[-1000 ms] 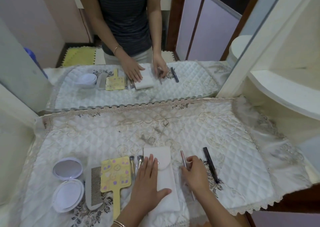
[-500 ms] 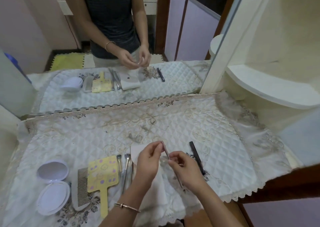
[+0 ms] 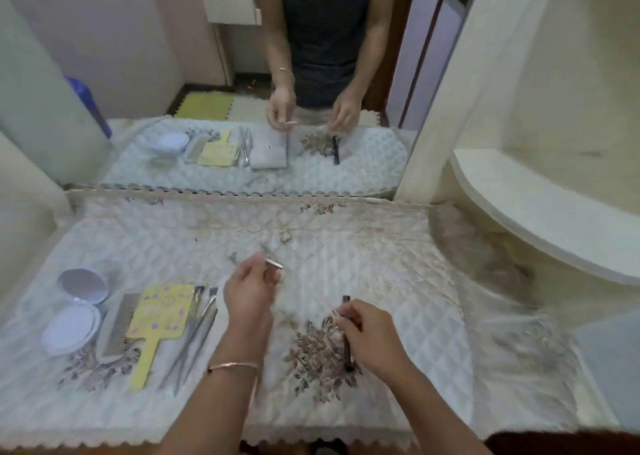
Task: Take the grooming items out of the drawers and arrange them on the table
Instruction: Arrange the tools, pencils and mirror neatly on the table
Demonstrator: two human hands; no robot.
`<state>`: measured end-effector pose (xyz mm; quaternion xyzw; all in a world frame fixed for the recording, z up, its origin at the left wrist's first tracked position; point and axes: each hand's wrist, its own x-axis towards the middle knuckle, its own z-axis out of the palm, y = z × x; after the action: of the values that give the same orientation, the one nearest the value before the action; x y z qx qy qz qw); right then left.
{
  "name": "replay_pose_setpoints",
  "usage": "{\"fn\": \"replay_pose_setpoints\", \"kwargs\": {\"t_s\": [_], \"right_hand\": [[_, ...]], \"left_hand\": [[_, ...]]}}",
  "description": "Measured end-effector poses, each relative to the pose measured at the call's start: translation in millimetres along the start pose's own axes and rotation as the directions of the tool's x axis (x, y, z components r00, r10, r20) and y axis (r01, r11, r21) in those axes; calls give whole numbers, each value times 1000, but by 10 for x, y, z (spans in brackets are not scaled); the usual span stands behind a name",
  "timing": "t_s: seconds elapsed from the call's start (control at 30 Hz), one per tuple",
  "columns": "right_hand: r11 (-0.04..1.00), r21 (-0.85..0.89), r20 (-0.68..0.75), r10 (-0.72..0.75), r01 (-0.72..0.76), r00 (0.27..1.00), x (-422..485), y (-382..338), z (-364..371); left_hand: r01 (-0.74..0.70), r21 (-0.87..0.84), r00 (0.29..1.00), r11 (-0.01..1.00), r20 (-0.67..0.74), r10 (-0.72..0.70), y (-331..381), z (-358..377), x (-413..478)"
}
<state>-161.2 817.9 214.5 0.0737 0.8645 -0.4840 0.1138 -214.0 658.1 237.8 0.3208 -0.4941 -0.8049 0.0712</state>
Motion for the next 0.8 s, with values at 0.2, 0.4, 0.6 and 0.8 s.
{"fn": "replay_pose_setpoints", "kwargs": {"t_s": [0.2,0.4,0.6,0.8], "right_hand": [[941,293,-49,191,-169,980,-5,163,-194],[976,131,5,175,-175,984,233,22,160],[984,-124,-9,127,-127,992,264,81,339],[955,-194,-121,202,-222,972,257,268,278]], "left_hand": [[-238,627,970,742,190,150,70,-365,65],[-341,883,939,323,338,67,-449,-516,-145],[-390,902,920,186,391,31,-578,-539,-2],[-441,882,897,166,438,60,-624,-563,5]]}}
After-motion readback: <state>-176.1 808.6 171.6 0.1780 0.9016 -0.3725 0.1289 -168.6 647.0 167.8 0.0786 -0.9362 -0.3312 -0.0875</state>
